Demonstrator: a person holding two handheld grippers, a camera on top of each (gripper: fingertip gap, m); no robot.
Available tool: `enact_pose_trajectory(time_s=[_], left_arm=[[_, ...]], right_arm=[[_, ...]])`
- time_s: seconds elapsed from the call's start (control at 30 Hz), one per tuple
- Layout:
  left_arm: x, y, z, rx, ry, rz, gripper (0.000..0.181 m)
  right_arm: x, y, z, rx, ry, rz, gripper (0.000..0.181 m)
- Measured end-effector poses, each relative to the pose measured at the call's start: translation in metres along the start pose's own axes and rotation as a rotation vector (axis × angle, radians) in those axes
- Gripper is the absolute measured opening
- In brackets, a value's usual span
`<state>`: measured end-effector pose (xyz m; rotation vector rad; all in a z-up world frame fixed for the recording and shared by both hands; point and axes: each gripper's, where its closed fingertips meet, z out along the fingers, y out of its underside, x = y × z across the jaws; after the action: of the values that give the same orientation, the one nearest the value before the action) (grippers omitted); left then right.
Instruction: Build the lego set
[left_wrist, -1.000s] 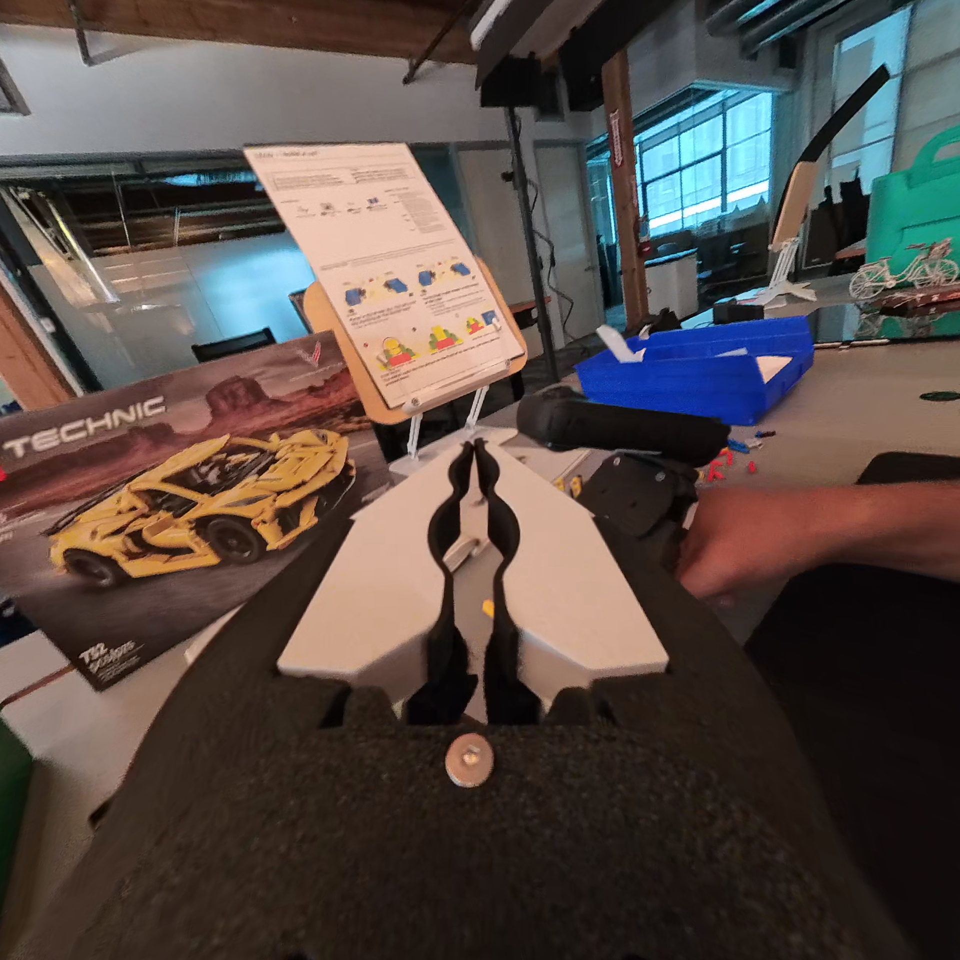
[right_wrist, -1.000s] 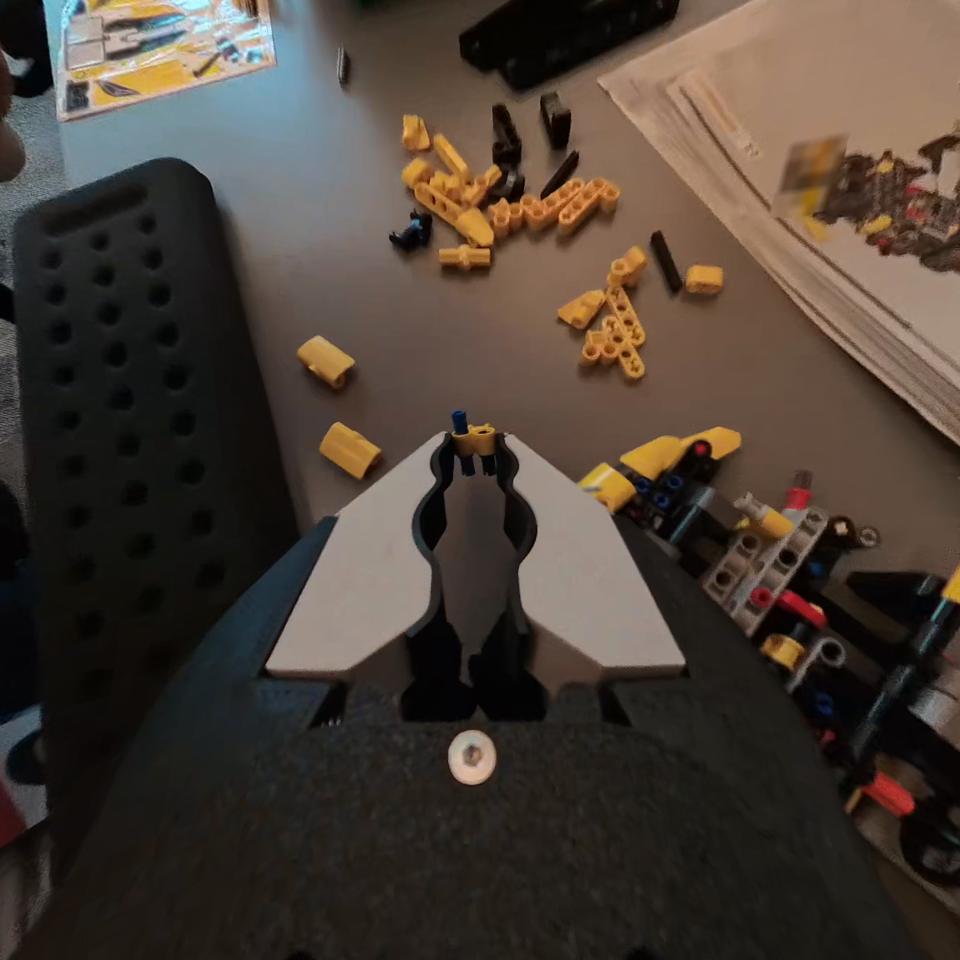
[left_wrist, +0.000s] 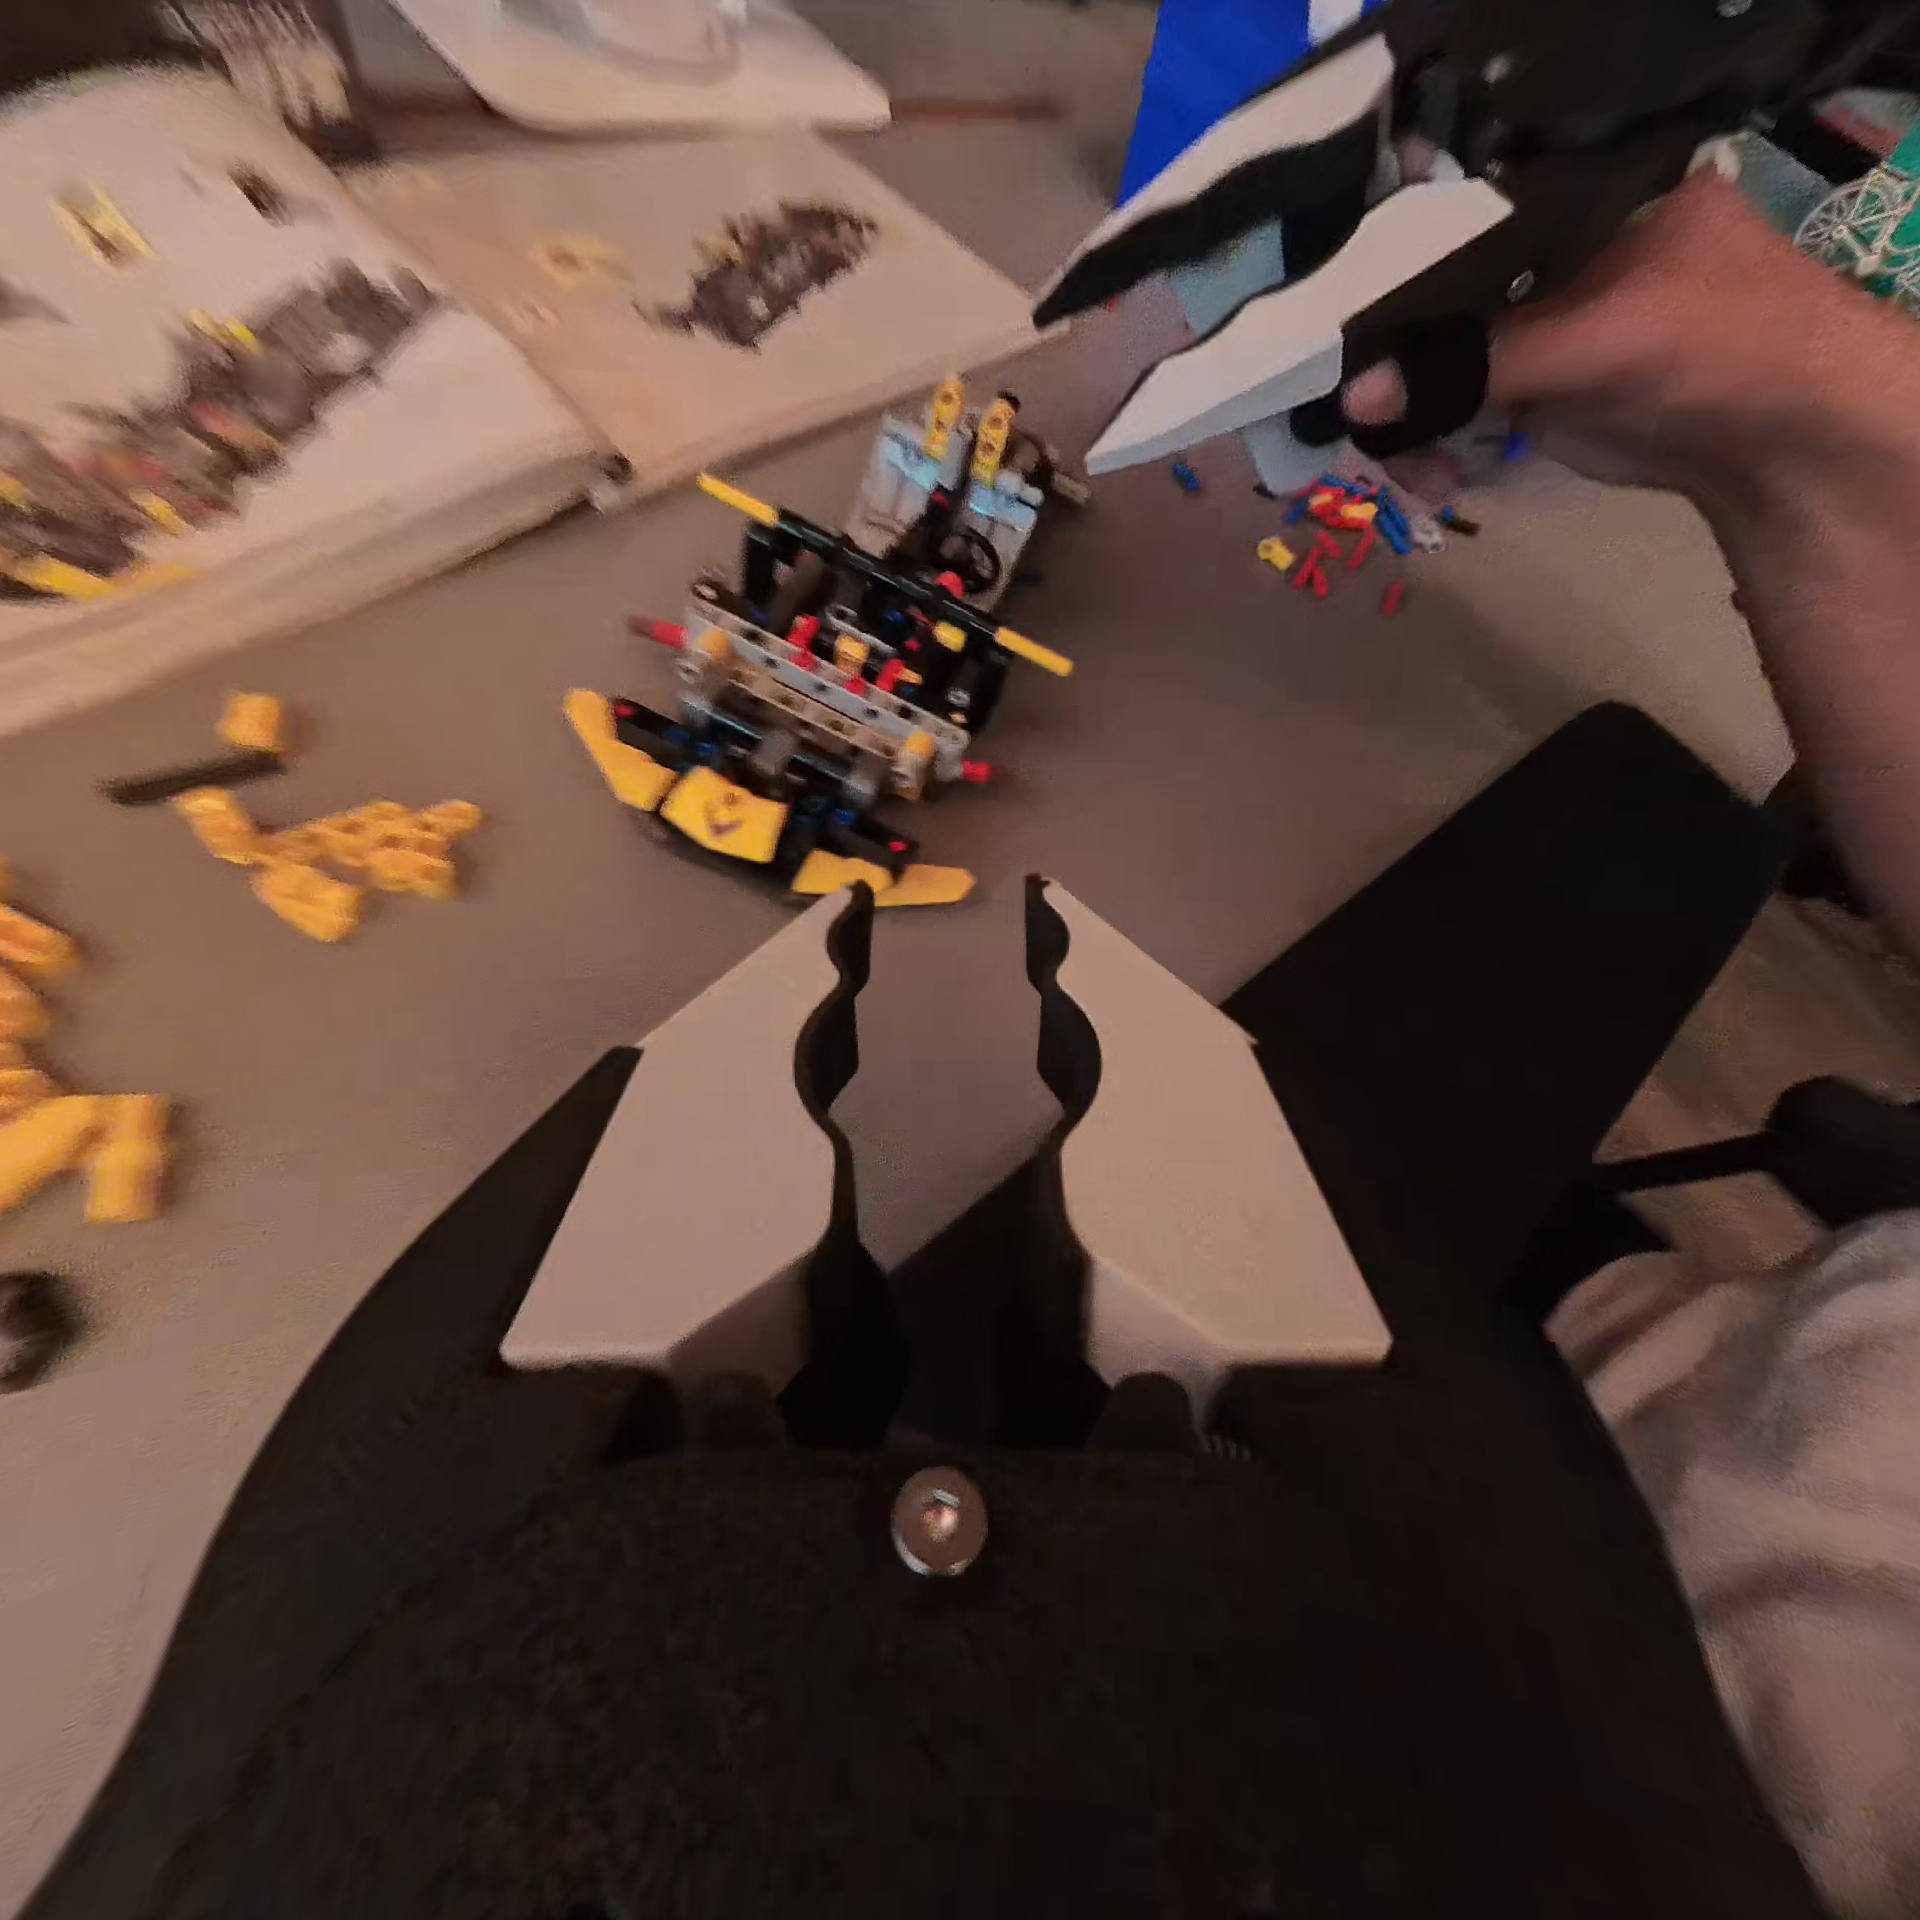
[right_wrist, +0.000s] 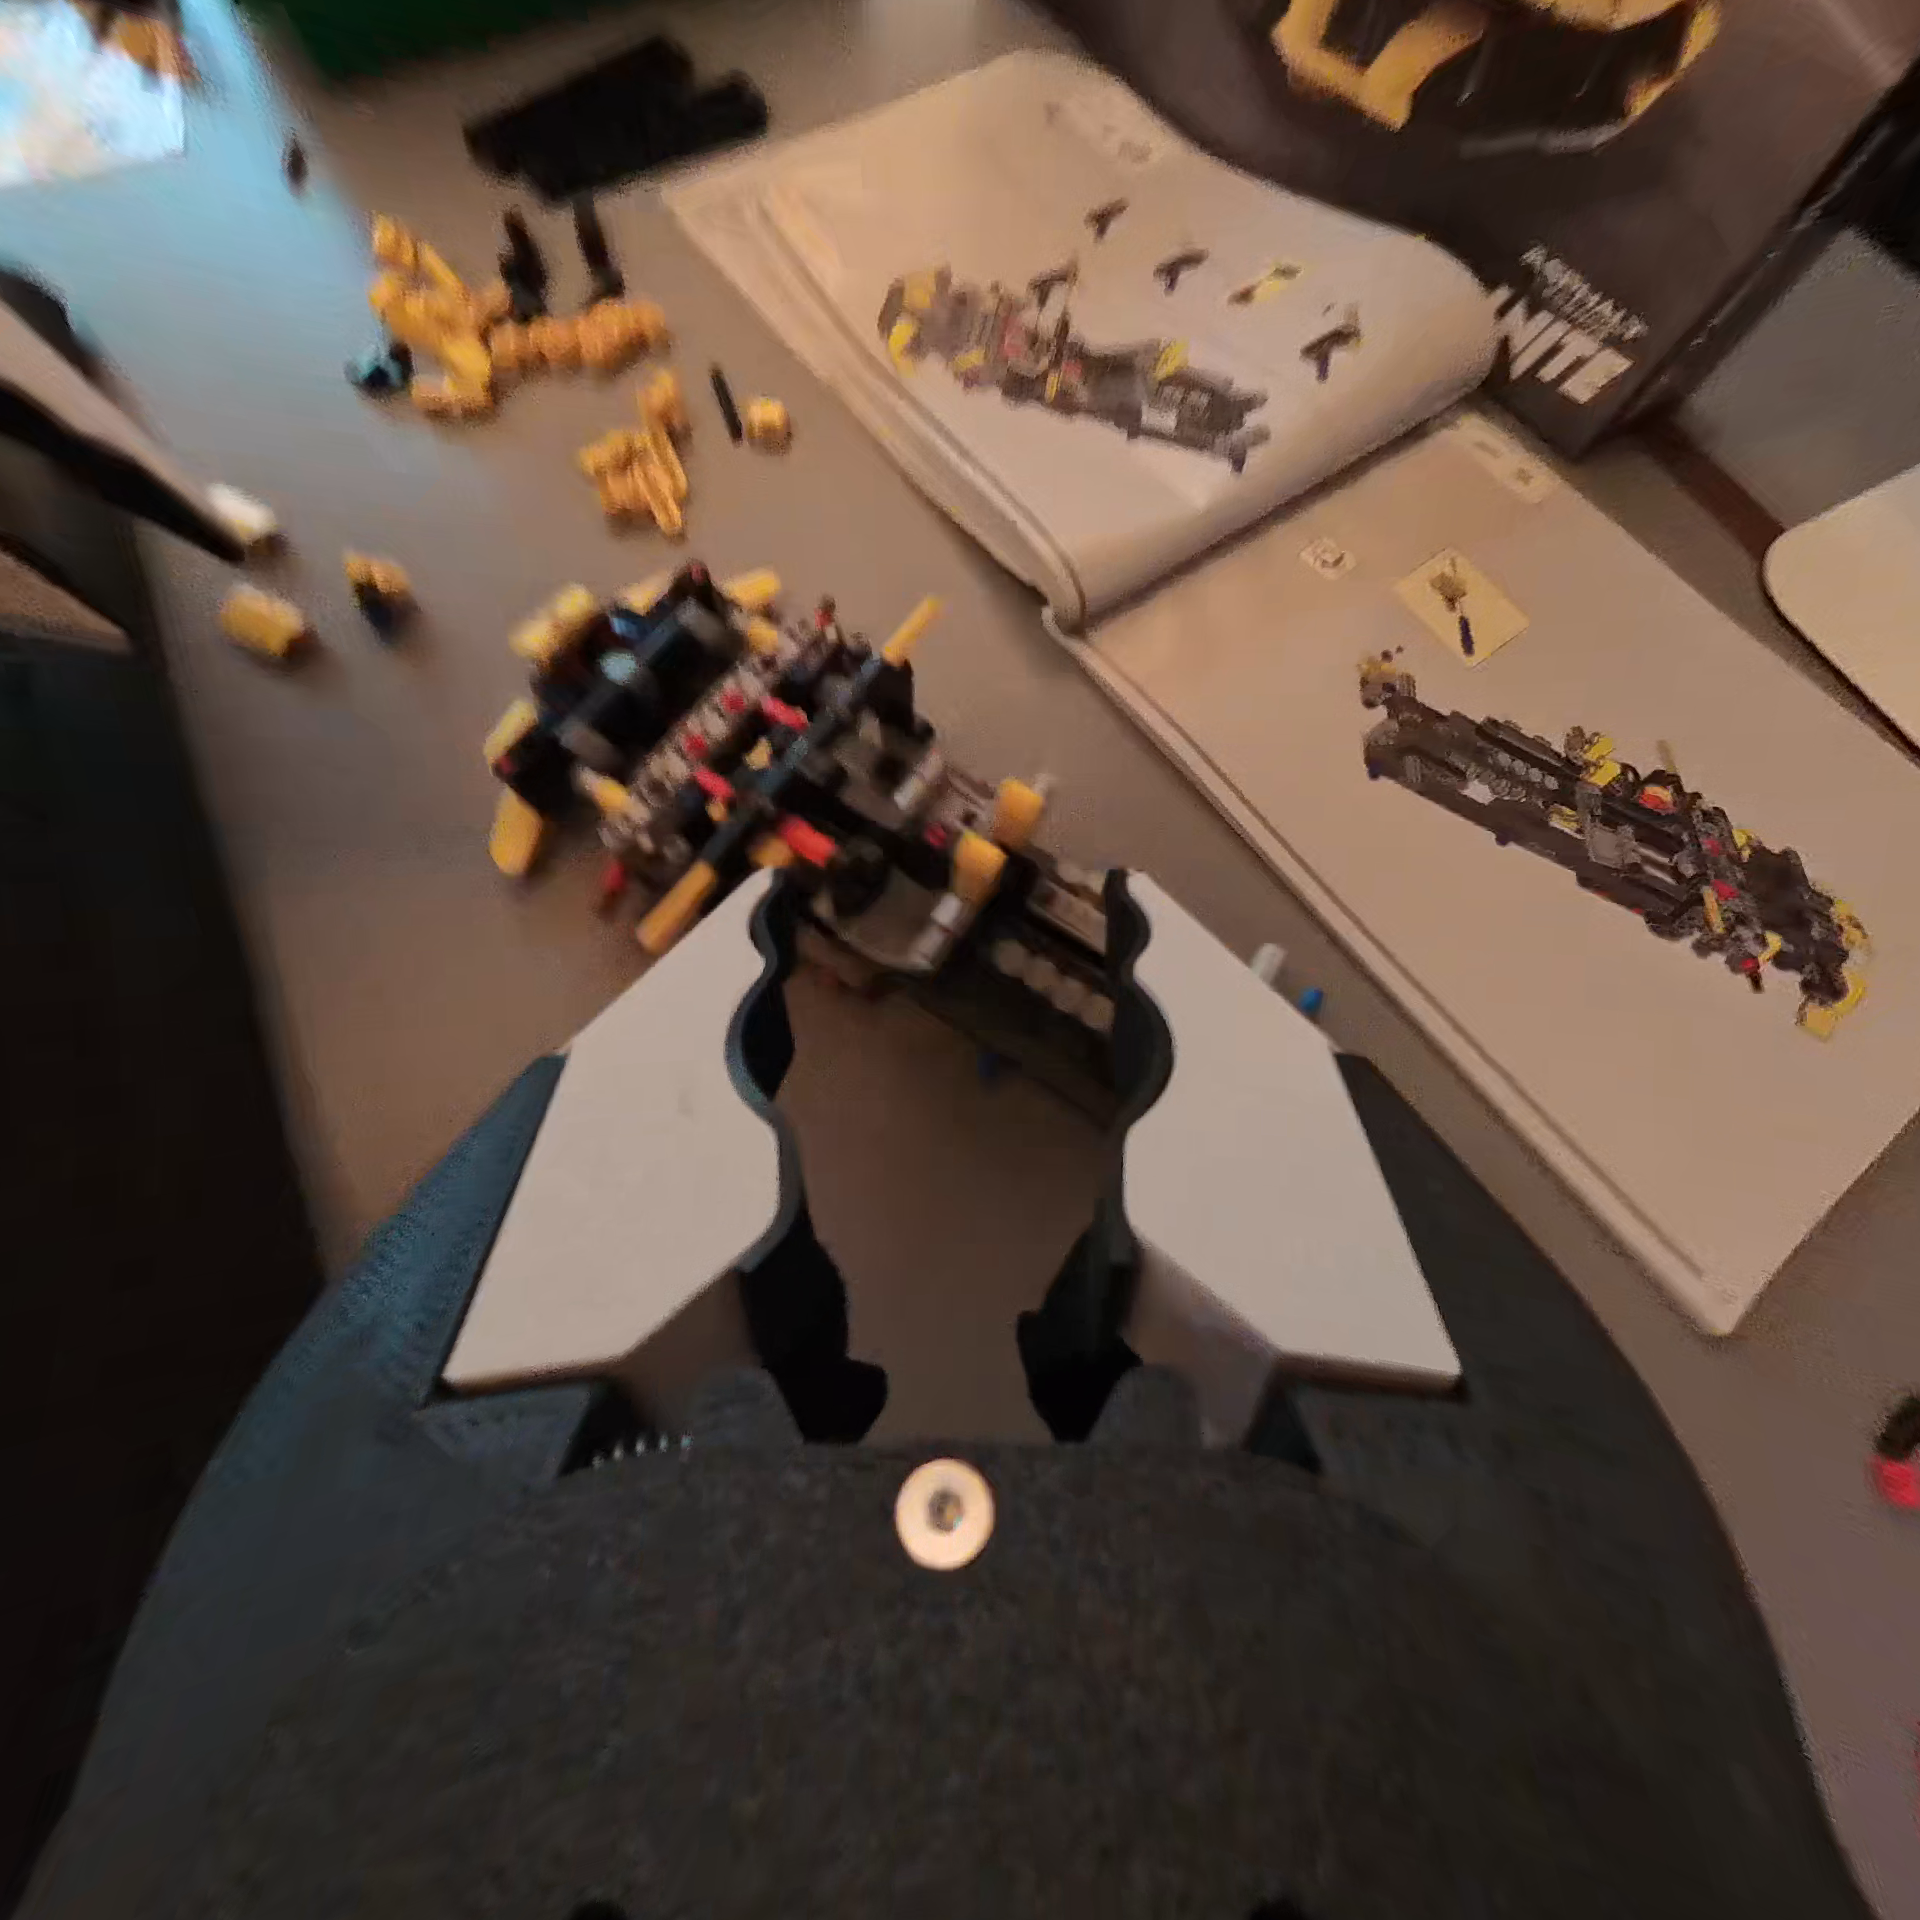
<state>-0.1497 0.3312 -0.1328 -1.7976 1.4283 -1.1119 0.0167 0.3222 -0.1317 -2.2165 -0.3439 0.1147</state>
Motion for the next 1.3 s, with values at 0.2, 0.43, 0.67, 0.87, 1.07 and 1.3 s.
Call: enact_pose_trajectory(time_s=[0.2,0.43,0.67,0.87,1.07,1.3], left_arm=[[0.011,0.017,0.038,-0.128,-0.066,-0.176,0.039],[-0.002,0.014,0.043,-0.140,-0.128,-0.233,0.044],[0.008,-0.027,0.031,0.089,-0.079,-0.034,0.044],[-0.002,-0.020,0.025,0.079,-0.099,-0.023,0.043],[0.010,-0.018,0.024,0.087,0.004,-0.029,0.001],[0.059,0.017,0.049,-0.074,0.164,-0.157,0.026]], right_arm=[[0.026,0.024,0.013,-0.081,-0.302,-0.210,0.077],[0.020,0.040,0.041,-0.339,-0.422,-0.537,0.064],[0.008,0.044,0.041,-0.405,-0.397,-0.555,0.042],[-0.003,0.047,0.010,-0.355,-0.227,-0.277,0.040],[-0.036,0.053,-0.030,-0.296,-0.011,0.092,0.037],[-0.086,0.052,-0.038,-0.384,0.138,0.383,0.037]])
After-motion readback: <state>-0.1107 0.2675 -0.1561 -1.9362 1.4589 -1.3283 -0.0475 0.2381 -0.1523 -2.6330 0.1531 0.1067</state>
